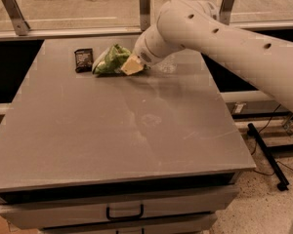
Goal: Move green jalapeno chip bag near rxbar chocolate
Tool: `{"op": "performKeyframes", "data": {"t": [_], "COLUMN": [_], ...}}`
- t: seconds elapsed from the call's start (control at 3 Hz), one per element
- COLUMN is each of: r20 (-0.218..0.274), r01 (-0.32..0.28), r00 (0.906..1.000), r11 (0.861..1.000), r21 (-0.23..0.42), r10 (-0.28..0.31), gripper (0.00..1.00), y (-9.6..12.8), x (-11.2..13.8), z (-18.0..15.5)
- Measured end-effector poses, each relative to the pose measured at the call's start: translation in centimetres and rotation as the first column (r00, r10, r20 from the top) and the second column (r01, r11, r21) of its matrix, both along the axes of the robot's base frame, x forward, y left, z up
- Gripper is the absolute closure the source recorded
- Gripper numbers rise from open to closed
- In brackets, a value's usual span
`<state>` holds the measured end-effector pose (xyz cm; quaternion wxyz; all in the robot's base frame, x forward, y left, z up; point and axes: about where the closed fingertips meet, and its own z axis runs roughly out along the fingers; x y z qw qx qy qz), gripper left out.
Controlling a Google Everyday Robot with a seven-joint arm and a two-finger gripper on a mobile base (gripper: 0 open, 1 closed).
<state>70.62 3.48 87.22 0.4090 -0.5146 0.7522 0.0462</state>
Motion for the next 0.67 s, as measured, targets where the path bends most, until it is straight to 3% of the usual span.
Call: {"op": "performKeyframes", "data": {"t": [0.33,0.67], "r20": [-0.023,-0.031], "r01": [-0.028,-0.049], "r00": [0.9993,0.9982], "r11": [0.999,0.997], "r21": [0.035,0.062], "r10": [0.029,0.051], "gripper": [0.0,0.0], "y": [2.0,3.4], "x": [-1.3,-2.4], "z": [-0.2,0.2]}}
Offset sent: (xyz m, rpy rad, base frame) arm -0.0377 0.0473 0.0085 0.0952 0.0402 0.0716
